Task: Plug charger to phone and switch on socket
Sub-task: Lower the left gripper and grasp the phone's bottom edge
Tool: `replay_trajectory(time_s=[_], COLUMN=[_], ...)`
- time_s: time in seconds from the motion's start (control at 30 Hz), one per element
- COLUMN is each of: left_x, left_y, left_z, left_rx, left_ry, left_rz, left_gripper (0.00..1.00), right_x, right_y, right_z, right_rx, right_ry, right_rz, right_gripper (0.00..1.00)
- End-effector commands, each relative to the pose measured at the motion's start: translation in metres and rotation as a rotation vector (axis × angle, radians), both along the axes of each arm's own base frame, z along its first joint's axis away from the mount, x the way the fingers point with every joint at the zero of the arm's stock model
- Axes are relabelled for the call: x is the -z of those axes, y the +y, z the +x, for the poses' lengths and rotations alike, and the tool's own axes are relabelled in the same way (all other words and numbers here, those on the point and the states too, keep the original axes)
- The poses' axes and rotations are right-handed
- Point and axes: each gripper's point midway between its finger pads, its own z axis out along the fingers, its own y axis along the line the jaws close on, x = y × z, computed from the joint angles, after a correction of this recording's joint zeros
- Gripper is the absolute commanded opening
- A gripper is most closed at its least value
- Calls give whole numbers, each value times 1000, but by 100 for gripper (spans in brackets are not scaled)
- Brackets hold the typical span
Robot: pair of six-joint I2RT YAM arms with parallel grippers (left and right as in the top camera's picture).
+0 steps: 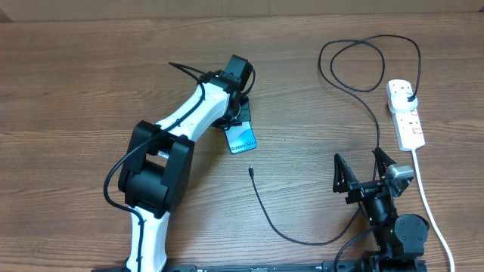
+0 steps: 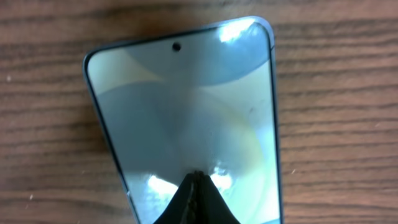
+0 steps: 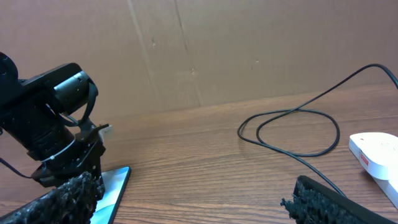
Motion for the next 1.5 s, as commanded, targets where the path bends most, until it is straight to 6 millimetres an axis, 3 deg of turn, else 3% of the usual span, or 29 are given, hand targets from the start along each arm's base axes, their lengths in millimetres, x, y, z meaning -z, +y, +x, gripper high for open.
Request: replay_trajectory(time_s=[0.0,0.2,0.5,0.77,1.0,1.17,1.3,1.4,1.47], left_x=[26,27,27,25,24,24,24,25,25], left_y=[10,15,22,13,17,19,18,16,14], left_z=[-12,-23,-61,-77,-86,-88,-85,-80,-76], left_rx=[-20,-19,-12,11,12,41,41,42,42], left_ry=[51,98,258,334,371,379,366,347,329], left_rz=[44,67,84,23,38,47,41,33,29], left_gripper=[7,8,13,17,25,43,66,96,100], right_x=[2,2,2,2,2,2,2,2,2], right_y=[0,0,0,0,0,0,0,0,0], right_z=[0,0,0,0,0,0,0,0,0], right_rx=[1,1,1,1,1,1,1,1,1], right_ry=[-4,-4,-4,-4,-4,-4,-4,-4,-4], right_rz=[-1,-1,-1,-1,-1,-1,-1,-1,-1], right_gripper=[100,100,100,100,100,100,100,100,100])
